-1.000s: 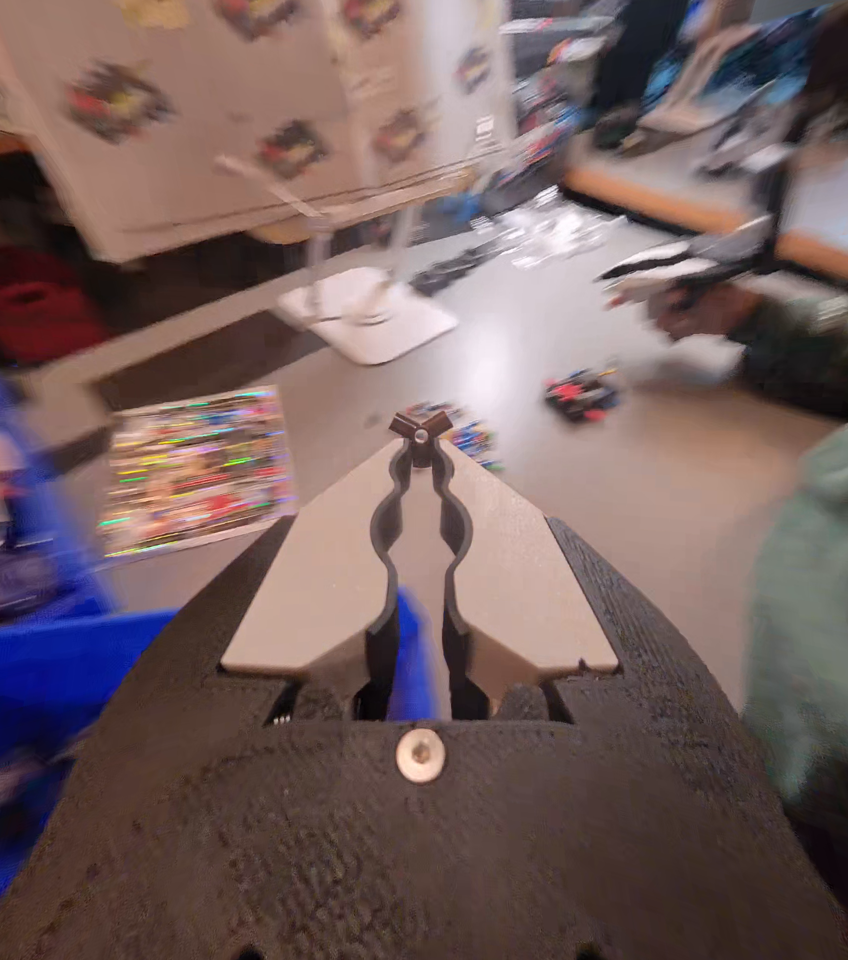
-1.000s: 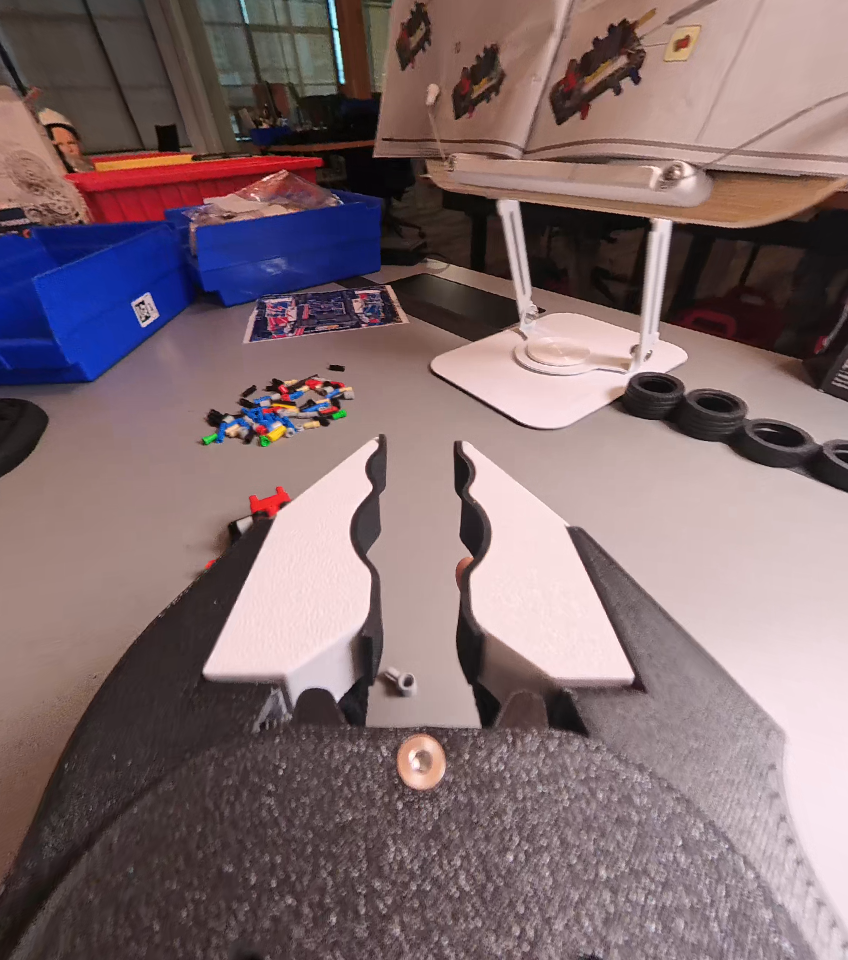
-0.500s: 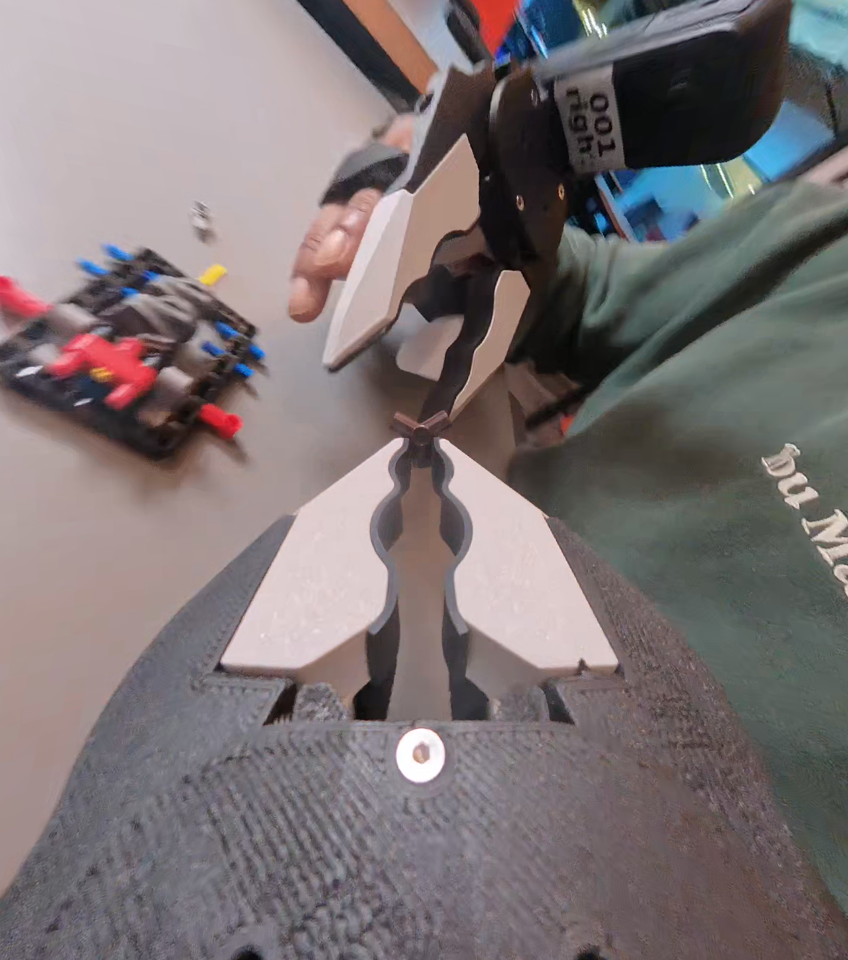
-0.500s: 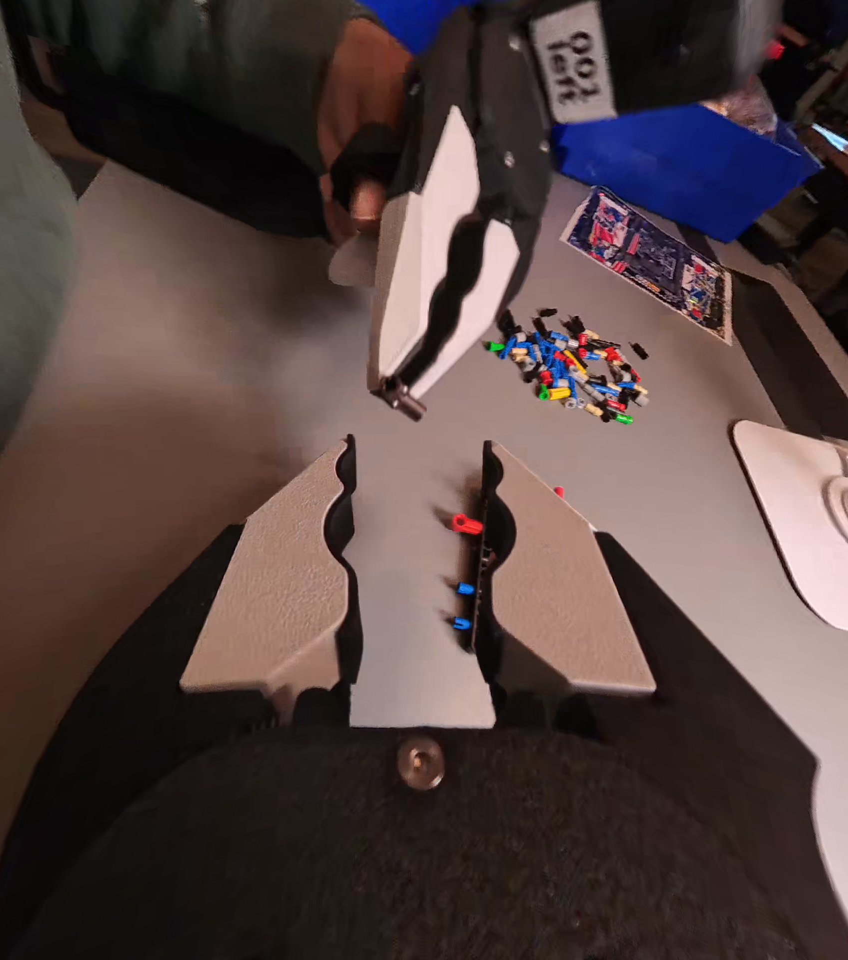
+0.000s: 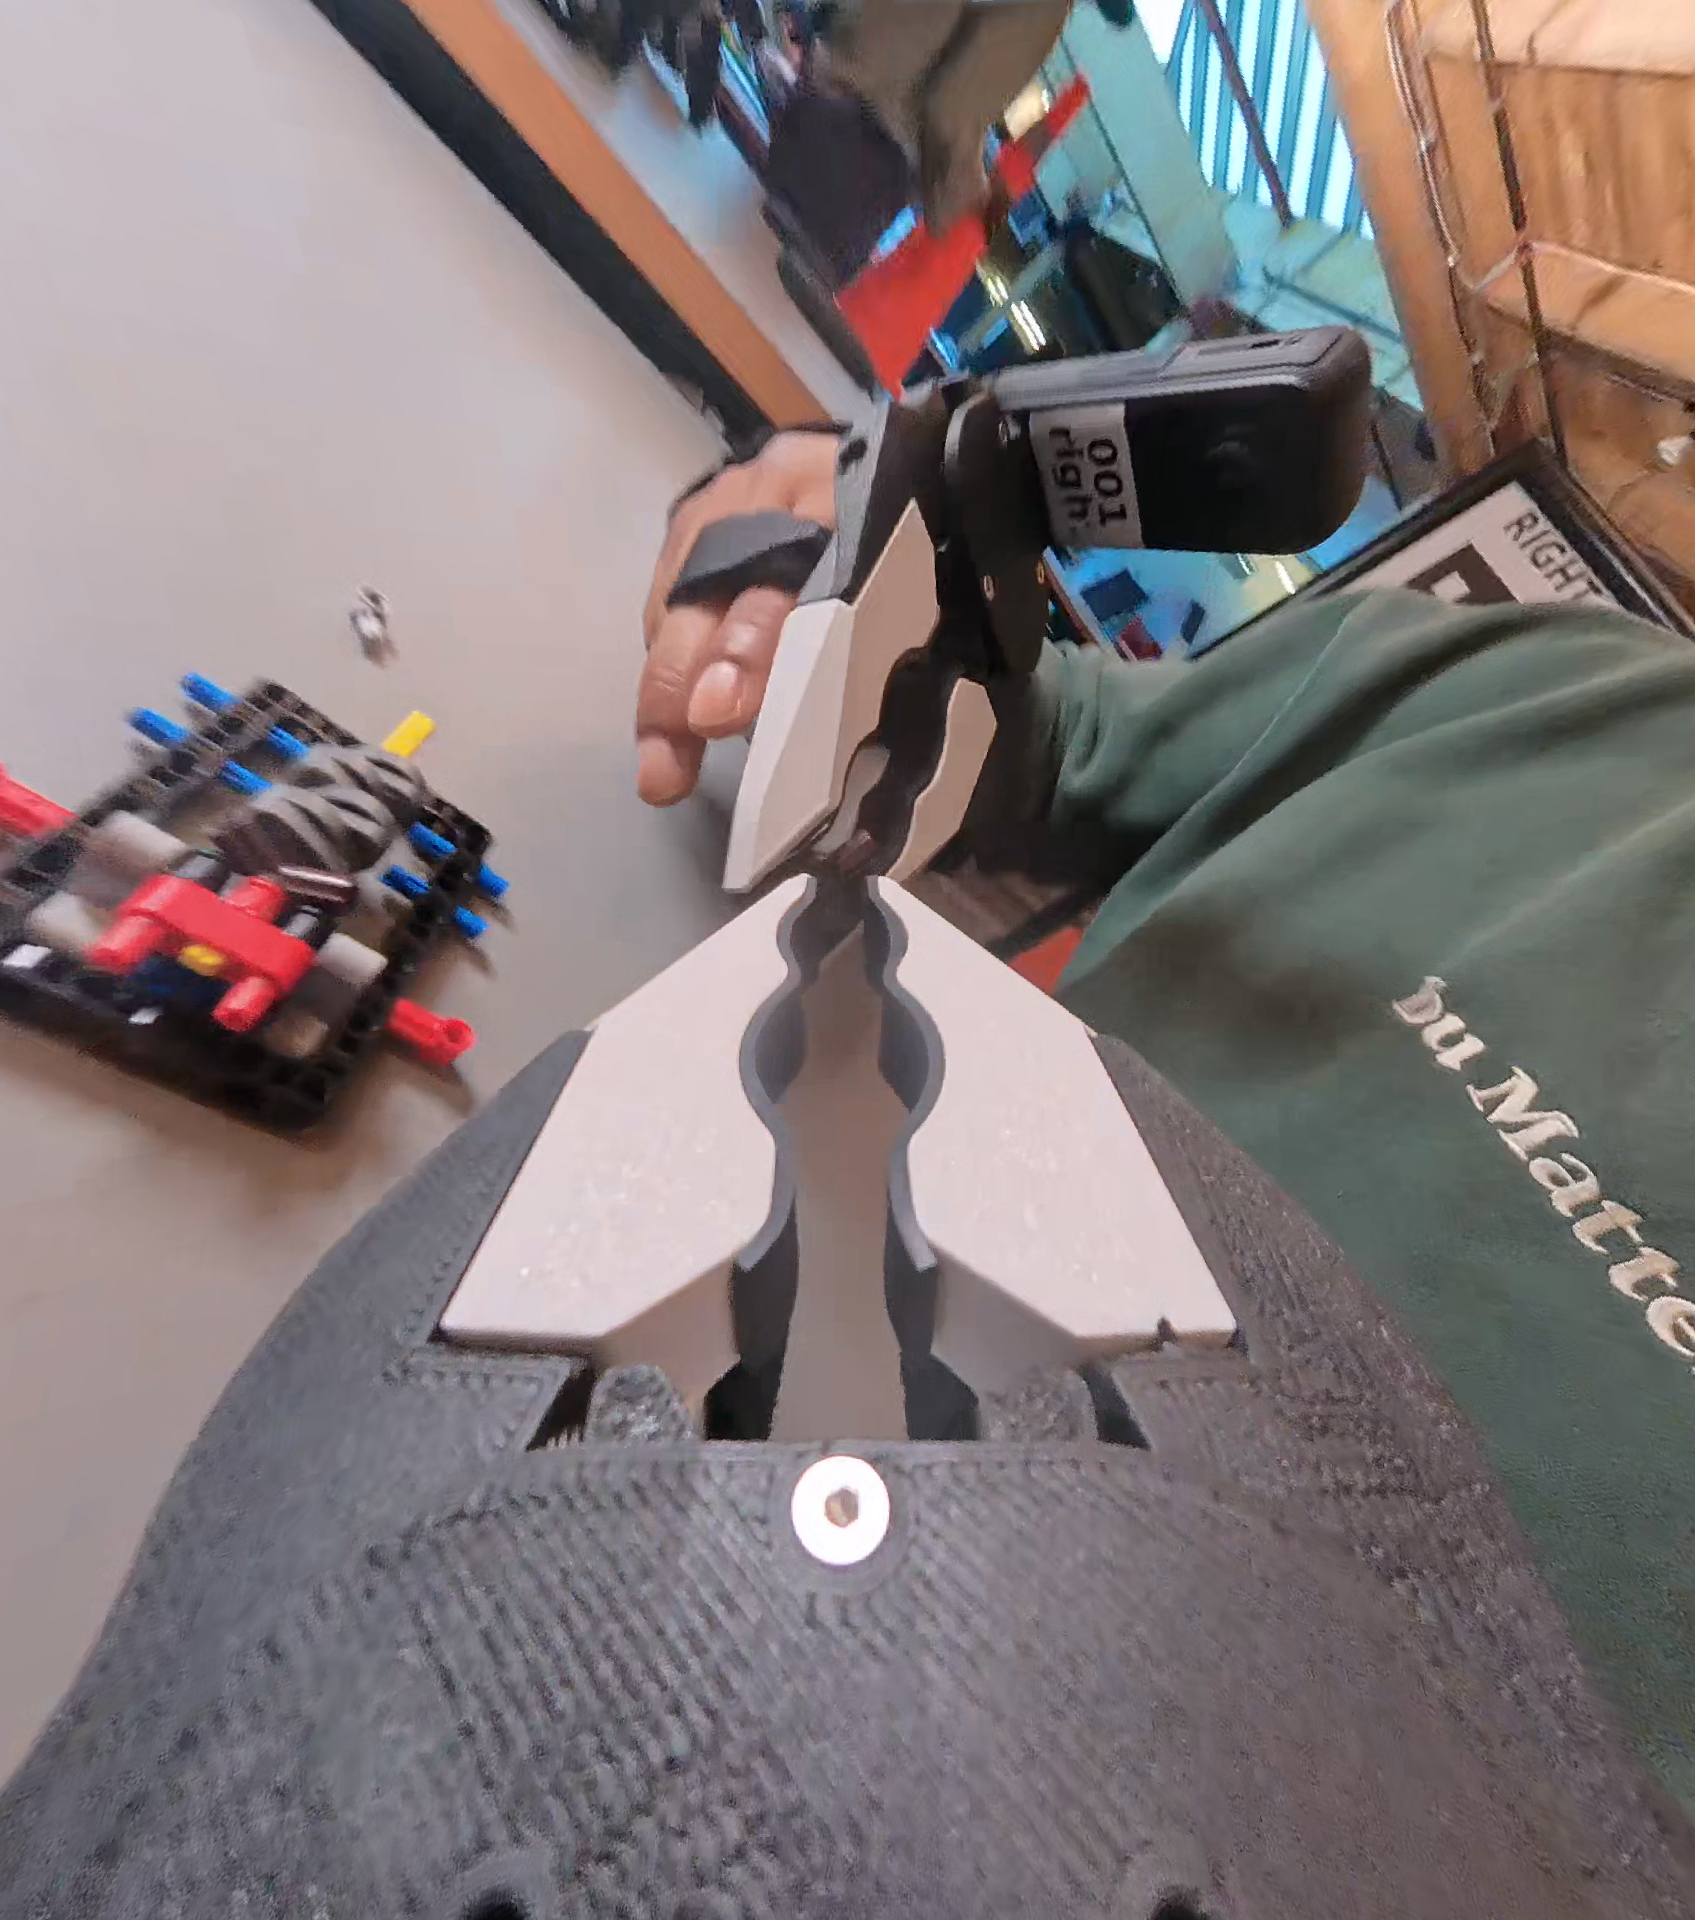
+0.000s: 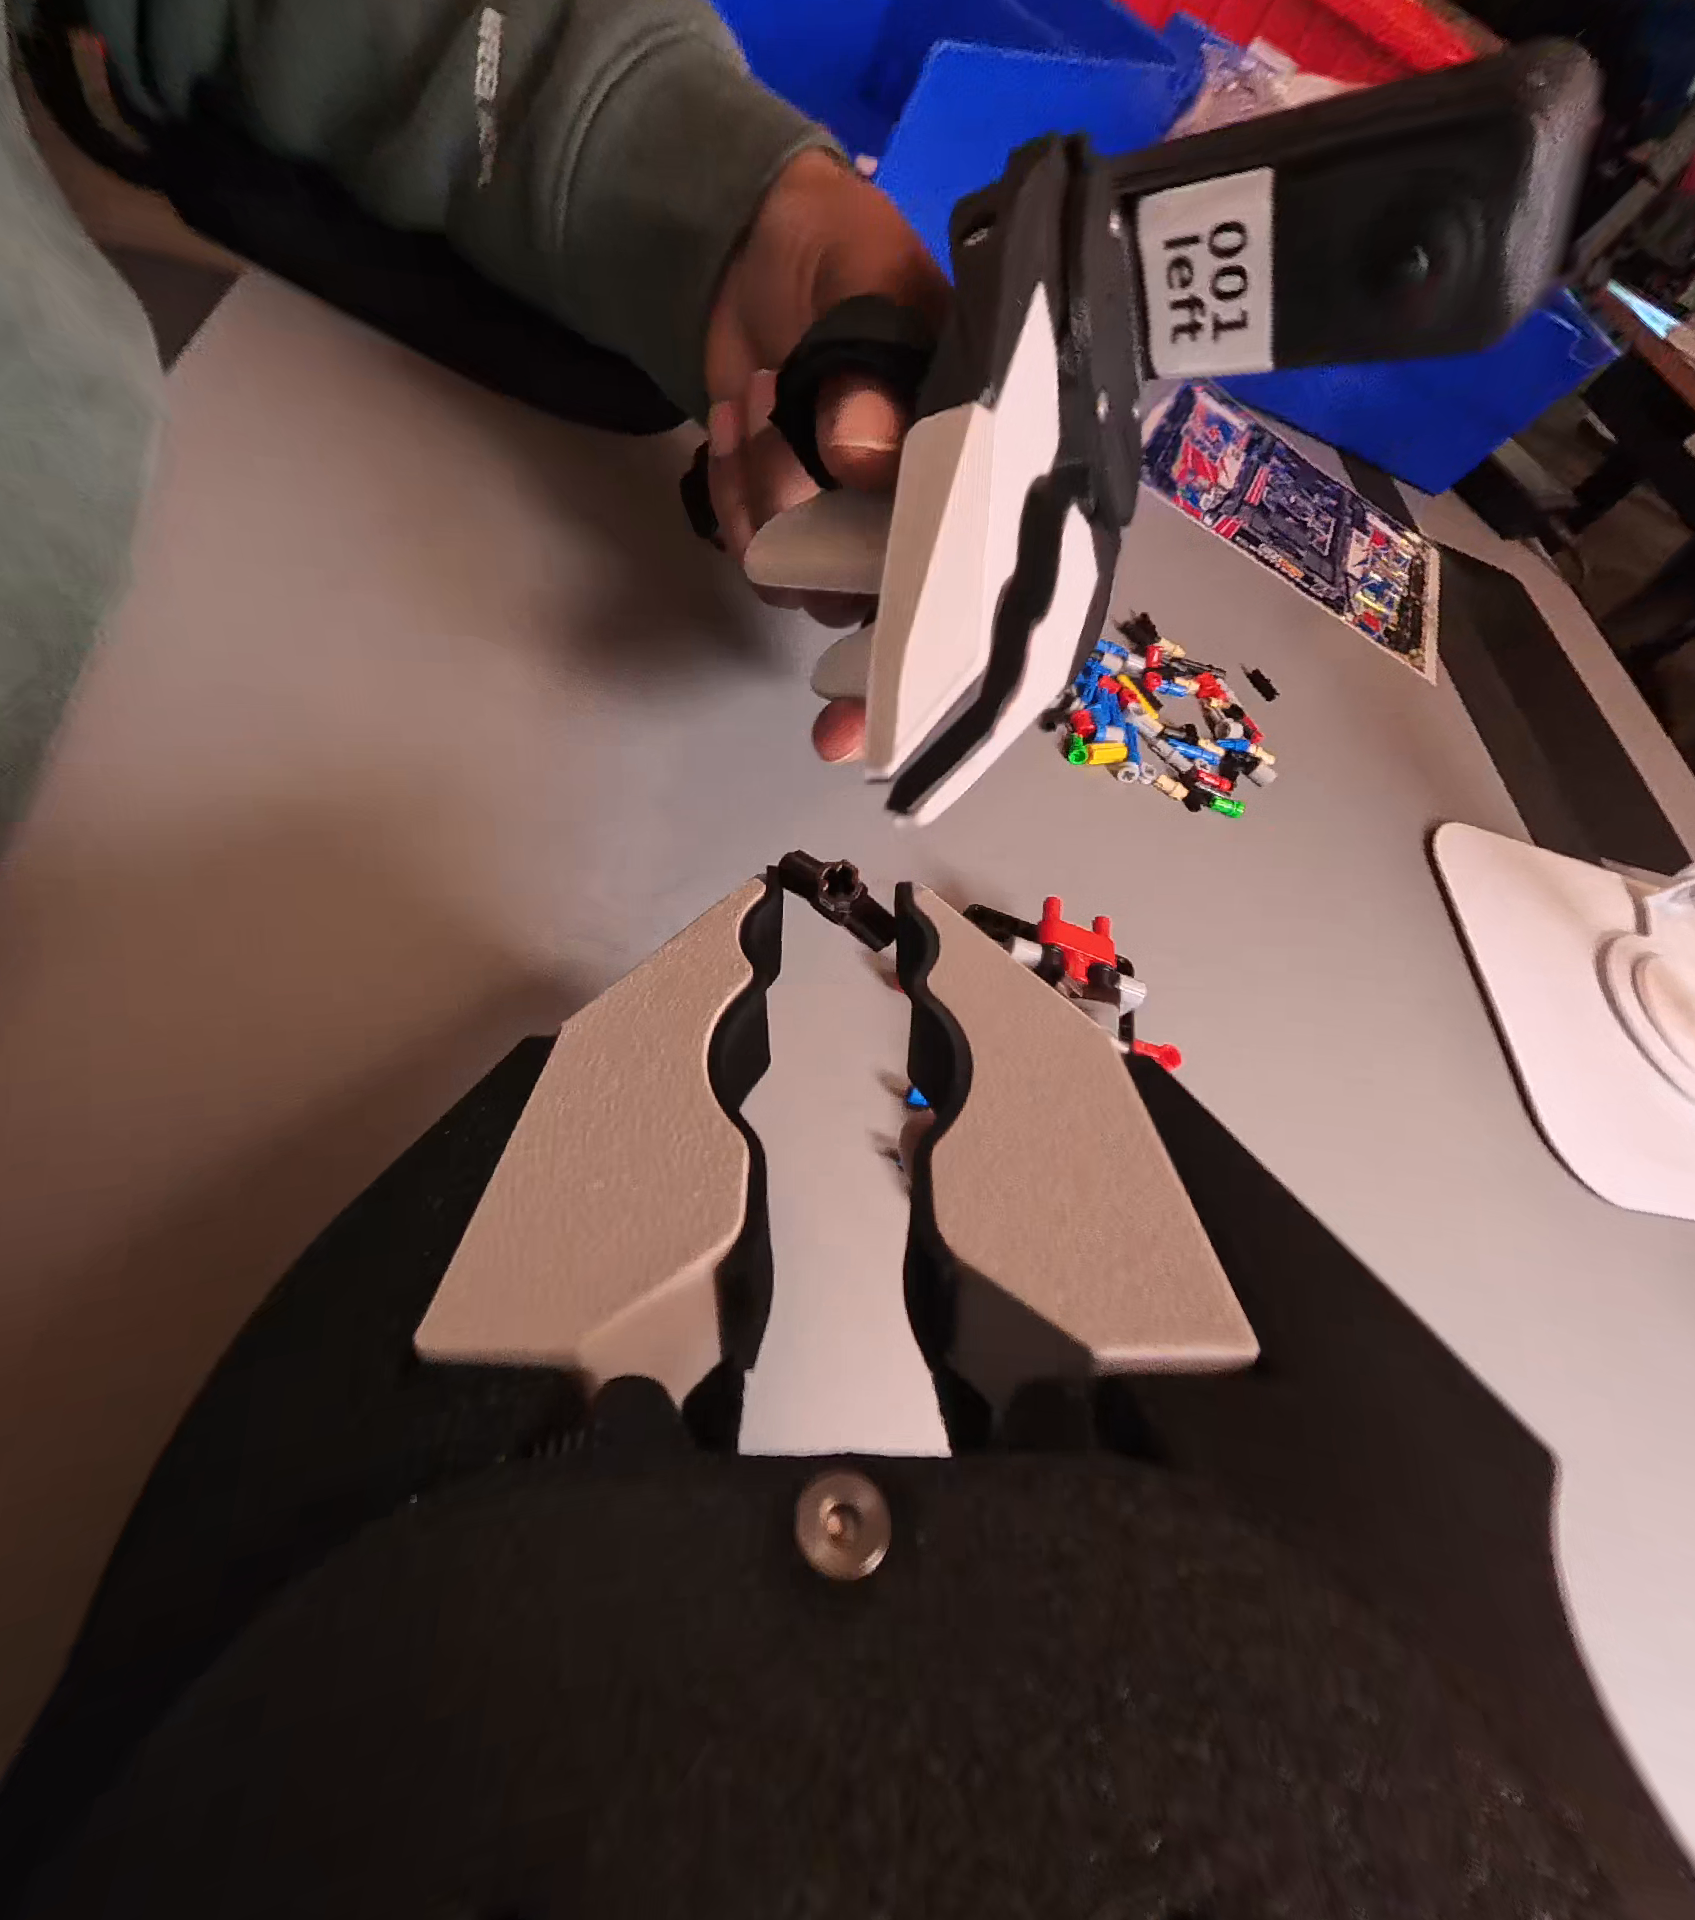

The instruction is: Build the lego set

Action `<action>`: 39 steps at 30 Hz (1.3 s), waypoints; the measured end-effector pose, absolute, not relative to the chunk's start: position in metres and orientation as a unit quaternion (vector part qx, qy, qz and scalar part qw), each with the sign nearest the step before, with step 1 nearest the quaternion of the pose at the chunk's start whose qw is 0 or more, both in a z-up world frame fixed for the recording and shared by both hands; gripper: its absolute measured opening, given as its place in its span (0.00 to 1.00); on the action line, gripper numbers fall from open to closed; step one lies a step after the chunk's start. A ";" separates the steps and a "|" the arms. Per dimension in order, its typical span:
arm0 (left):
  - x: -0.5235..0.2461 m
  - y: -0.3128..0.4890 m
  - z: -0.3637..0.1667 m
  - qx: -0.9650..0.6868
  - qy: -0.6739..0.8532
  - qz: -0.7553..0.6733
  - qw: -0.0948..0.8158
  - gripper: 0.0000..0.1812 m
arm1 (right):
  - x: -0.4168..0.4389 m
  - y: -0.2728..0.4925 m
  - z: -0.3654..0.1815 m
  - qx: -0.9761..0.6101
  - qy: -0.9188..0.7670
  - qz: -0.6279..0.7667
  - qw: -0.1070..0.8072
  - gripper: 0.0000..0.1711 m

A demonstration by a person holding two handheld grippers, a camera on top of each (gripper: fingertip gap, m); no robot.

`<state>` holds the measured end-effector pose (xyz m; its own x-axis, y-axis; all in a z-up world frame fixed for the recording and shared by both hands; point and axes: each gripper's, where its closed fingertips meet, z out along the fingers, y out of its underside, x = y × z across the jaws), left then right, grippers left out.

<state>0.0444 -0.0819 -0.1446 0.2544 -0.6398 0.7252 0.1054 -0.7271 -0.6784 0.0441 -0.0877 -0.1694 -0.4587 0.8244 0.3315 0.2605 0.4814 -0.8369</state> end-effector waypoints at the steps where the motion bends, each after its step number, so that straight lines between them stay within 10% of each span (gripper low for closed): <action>1: 0.036 -0.075 -0.144 -0.731 0.180 -0.560 0.347 0.05 | 0.045 -0.084 -0.167 -0.363 -0.763 0.374 0.383 0.11; 7: -0.034 -0.042 -0.166 -0.797 0.212 -0.309 0.474 0.17 | 0.064 0.000 -0.185 -0.510 -0.723 0.274 0.377 0.11; 20: -0.014 -0.028 -0.226 -0.830 0.398 -0.192 0.339 0.48 | 0.077 0.017 -0.229 -0.554 -0.749 0.208 0.299 0.12; 39: -0.014 -0.025 -0.232 -0.848 0.390 -0.157 0.324 0.33 | 0.073 0.029 -0.203 -0.584 -0.681 0.277 0.343 0.17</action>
<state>-0.0144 -0.0247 -0.2325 0.6465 -0.7628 0.0141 -0.5595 -0.4865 -0.6711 0.0735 0.0287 -0.2026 -0.0814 0.9863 0.1436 0.6055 0.1634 -0.7789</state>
